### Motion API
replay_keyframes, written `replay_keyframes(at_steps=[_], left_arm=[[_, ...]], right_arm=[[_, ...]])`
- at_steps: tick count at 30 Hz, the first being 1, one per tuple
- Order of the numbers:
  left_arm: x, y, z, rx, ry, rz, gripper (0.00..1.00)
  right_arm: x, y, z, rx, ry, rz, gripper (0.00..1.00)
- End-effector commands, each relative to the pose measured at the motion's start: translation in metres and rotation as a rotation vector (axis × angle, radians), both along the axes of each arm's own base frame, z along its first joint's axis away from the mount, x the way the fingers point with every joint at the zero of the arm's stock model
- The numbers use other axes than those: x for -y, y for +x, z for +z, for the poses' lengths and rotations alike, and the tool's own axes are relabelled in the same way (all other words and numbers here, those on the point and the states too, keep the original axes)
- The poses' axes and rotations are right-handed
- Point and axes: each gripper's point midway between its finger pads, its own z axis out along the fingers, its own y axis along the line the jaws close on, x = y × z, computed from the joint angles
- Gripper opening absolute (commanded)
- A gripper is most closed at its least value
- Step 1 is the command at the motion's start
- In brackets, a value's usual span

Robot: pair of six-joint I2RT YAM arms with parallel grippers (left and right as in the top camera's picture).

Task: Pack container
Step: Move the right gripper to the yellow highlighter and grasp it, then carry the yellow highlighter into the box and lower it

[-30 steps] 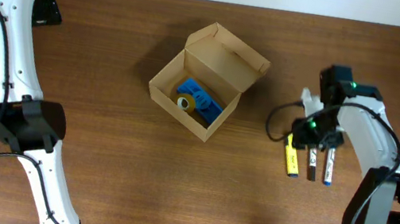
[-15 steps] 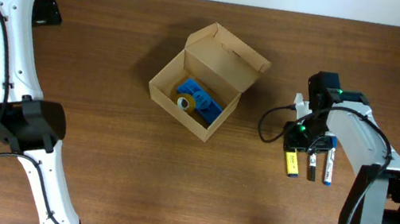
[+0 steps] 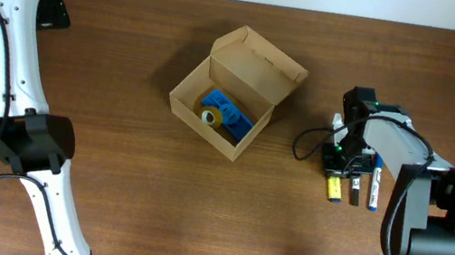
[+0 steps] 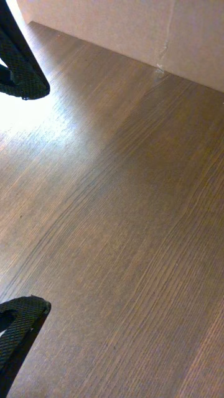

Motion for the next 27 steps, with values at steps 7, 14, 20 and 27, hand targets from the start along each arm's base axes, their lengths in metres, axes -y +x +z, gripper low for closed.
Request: replay_keyframes(at_steps=[7, 14, 20, 27], left_arm=[[-0.002, -0.002, -0.001, -0.009, -0.003, -0.006, 1.00], [-0.002, -0.002, -0.001, -0.009, -0.003, -0.006, 1.00], [-0.002, -0.002, -0.001, -0.009, -0.003, -0.006, 1.00], [-0.002, -0.002, -0.001, -0.009, -0.003, -0.006, 1.00]], right_arm=[[-0.008, -0.004, -0.011, -0.028, 0.035, 0.013, 0.04], [-0.011, 0.035, 0.051, 0.120, 0.047, 0.019, 0.04], [-0.025, 0.076, 0.142, 0.300, 0.072, 0.047, 0.04], [-0.109, 0.086, 0.228, 0.470, 0.175, 0.397, 0.04]])
